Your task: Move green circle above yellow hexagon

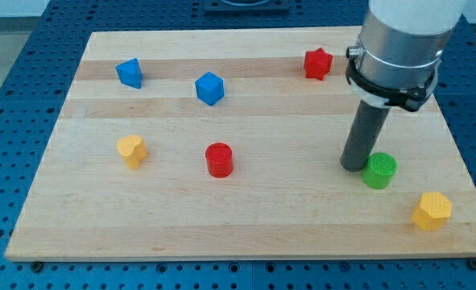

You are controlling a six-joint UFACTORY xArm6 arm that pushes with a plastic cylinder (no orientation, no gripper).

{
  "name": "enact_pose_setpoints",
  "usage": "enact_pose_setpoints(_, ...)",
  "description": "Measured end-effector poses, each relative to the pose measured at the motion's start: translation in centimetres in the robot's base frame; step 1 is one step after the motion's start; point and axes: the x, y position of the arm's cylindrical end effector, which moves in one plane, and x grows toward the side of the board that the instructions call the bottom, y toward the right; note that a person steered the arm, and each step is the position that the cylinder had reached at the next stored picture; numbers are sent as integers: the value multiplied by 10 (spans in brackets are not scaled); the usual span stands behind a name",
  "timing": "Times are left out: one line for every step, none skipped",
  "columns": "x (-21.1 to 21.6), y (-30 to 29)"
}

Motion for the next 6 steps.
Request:
enact_pose_setpoints(-7,-25)
enact_pose_setpoints(-5,-24)
enact_pose_setpoints(6,-2)
enact_pose_setpoints(15,24)
enact_pose_setpoints(21,48)
enact_pose_setpoints(11,52)
